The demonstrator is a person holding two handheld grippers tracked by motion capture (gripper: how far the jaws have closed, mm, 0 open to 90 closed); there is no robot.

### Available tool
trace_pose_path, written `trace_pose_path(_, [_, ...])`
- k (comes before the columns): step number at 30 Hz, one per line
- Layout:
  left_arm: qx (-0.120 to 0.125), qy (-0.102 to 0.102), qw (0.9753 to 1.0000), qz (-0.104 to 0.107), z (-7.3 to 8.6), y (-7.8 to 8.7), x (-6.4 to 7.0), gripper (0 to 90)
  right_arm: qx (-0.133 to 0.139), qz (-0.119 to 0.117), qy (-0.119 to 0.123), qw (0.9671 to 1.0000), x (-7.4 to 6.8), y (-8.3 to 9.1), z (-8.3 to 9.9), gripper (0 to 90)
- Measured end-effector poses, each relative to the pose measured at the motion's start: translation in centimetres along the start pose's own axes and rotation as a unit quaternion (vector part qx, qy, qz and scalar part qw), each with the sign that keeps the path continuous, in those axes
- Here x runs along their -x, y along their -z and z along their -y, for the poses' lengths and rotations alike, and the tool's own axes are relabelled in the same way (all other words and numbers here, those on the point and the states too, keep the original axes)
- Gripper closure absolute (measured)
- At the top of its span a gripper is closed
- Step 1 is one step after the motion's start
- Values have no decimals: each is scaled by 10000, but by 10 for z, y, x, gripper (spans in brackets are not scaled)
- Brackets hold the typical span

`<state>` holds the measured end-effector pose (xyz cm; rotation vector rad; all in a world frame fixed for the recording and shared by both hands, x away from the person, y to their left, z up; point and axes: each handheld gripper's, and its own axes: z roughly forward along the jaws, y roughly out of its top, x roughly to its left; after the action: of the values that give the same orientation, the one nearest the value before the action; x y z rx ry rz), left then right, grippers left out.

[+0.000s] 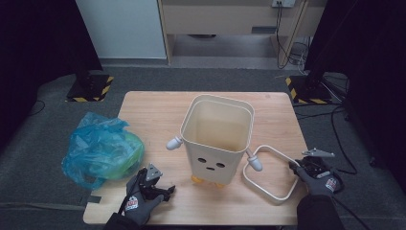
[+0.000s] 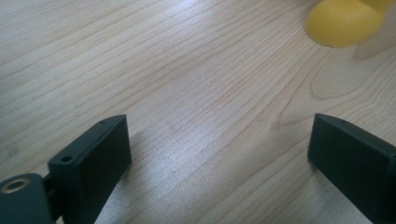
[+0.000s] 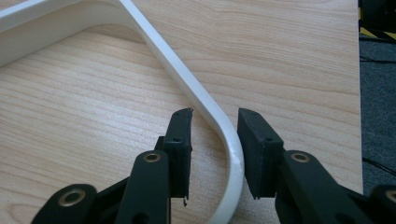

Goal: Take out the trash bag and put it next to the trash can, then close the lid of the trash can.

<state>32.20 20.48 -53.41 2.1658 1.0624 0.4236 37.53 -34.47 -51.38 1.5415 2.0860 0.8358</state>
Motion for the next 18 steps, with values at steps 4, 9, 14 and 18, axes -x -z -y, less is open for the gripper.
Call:
trace_pose_path(4, [37, -16, 10000, 12, 0, -2, 0, 14, -58, 17, 72, 10000, 1, -2, 0, 693])
trace_pose_path(9, [27, -21, 10000, 15, 0, -3, 0, 0, -165, 3, 131, 9998, 1, -6, -1, 733])
trace_pose_path(14, [22, -26, 10000, 24, 0, -3, 0, 0, -228, -11, 146, 9996, 1, -7, -4, 768])
trace_pose_path(18, [24, -23, 10000, 23, 0, -3, 0, 0, -253, 27, 205, 9995, 1, -8, -5, 778])
